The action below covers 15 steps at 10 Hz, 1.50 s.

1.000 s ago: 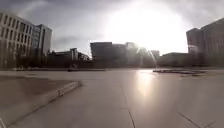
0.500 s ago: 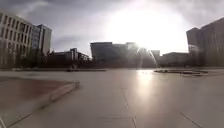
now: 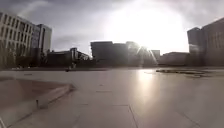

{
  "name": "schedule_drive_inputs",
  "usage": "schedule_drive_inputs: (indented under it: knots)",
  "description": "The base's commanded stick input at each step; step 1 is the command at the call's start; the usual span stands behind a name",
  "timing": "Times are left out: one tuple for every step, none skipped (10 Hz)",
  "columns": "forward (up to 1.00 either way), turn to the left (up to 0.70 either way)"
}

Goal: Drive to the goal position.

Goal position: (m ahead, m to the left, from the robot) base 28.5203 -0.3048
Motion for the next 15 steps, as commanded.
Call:
schedule_drive_inputs:
  knots:
    - [0.7, 0.0]
    - [0.7, 0.0]
    - [0.7, 0.0]
    - [0.7, 0.0]
    - [0.7, 0.0]
    - [0.7, 0.0]
    - [0.7, 0.0]
    - [0.7, 0.0]
    - [0.7, 0.0]
    - [0.7, 0.0]
    - [0.7, 0.0]
    - [0.7, 0.0]
    - [0.7, 0.0]
    - [0.7, 0.0]
    - [0.7, 0.0]
